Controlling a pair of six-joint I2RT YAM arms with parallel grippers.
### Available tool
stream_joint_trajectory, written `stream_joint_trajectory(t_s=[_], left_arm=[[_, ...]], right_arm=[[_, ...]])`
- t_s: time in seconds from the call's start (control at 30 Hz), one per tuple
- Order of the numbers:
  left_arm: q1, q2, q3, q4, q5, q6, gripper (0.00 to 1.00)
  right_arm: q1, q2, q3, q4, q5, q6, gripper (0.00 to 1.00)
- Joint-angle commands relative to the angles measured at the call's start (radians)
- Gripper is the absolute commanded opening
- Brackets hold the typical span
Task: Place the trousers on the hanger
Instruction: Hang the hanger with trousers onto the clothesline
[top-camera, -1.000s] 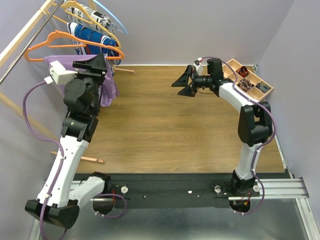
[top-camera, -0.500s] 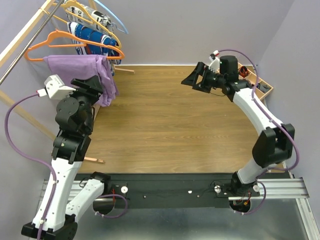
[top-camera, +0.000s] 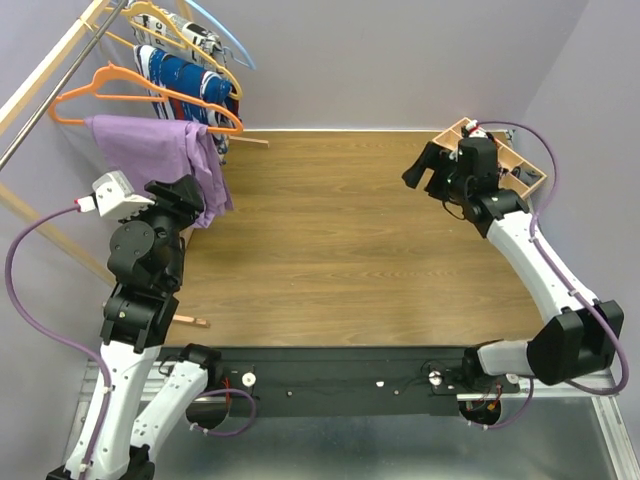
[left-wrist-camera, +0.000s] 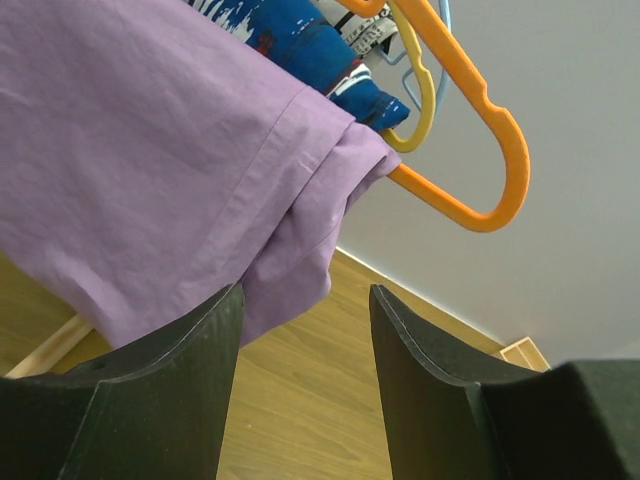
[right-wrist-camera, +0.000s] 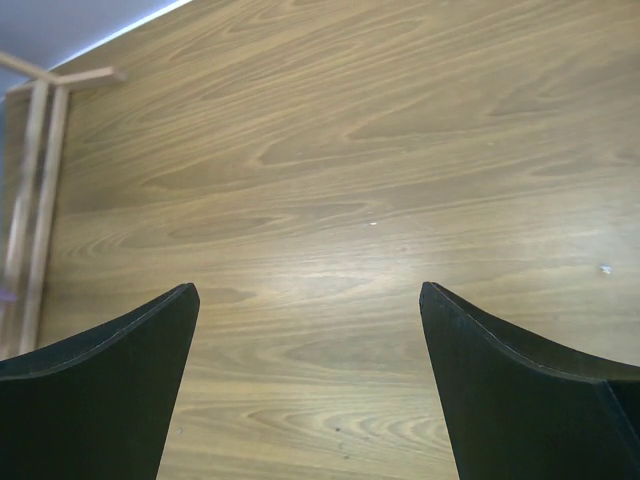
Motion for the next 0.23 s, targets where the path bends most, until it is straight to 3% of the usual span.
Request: stream_joint_trajectory(t_s=[0.0,0.2], left_arm=[[0.000,-0.007,-0.007,0.023,0.059,0.066,0.62],[0.000,0.014,-0.009,0.039,0.074,0.085,0.62]], right_arm=[[-0.006,-0.064,-0.067,-0.021,0.155,0.015,1.00],[-0.004,-0.107,-0.119,-0.013,0.210,0.051,1.00]])
